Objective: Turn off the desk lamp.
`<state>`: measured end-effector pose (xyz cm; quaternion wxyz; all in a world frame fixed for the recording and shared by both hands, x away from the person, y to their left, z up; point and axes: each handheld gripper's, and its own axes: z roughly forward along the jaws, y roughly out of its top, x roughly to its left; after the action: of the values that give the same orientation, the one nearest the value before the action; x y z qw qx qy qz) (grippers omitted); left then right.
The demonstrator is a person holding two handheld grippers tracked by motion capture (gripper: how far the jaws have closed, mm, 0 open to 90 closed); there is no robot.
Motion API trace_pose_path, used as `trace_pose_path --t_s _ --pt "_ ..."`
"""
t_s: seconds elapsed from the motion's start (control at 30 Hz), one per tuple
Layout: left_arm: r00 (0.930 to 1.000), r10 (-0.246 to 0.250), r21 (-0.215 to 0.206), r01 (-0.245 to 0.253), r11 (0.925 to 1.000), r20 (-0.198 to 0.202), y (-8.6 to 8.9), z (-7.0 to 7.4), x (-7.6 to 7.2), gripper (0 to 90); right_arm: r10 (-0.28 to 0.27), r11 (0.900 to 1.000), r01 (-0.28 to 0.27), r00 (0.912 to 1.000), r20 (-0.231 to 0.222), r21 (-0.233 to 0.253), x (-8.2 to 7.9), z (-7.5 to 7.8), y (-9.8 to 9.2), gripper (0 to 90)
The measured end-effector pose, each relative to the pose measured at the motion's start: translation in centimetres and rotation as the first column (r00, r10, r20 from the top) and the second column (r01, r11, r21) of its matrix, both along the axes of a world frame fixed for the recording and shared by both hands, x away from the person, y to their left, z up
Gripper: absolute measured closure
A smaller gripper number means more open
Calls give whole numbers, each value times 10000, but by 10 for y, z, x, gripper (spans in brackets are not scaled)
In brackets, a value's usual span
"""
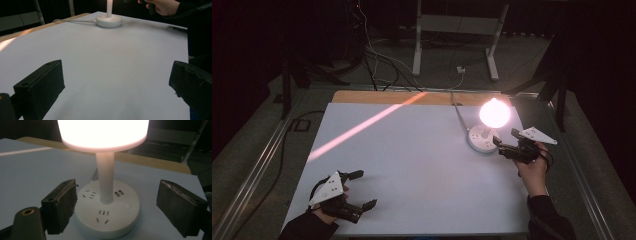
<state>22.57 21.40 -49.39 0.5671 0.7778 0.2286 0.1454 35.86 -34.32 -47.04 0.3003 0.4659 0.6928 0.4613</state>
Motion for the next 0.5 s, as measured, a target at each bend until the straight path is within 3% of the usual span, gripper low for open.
trace_pose_path --t_s 0.07,0.13,0.3,0.5 --pt "10000 1 -4 -1 10000 -5 0 0 0 6 -291 9996 290 9995 -144 -50 3 -2 -1 285" --pt "10000 9 -1 -9 10000 2 0 0 0 6 -322 9995 321 9994 -108 -59 4 -3 -1 308" --pt "10000 -2 13 2 10000 -4 0 0 0 6 -750 9971 747 9967 -298 -119 10 -7 0 523" --pt "10000 22 -16 -22 10000 -1 0 0 0 6 -914 9957 907 9948 -459 -180 18 -13 0 593"
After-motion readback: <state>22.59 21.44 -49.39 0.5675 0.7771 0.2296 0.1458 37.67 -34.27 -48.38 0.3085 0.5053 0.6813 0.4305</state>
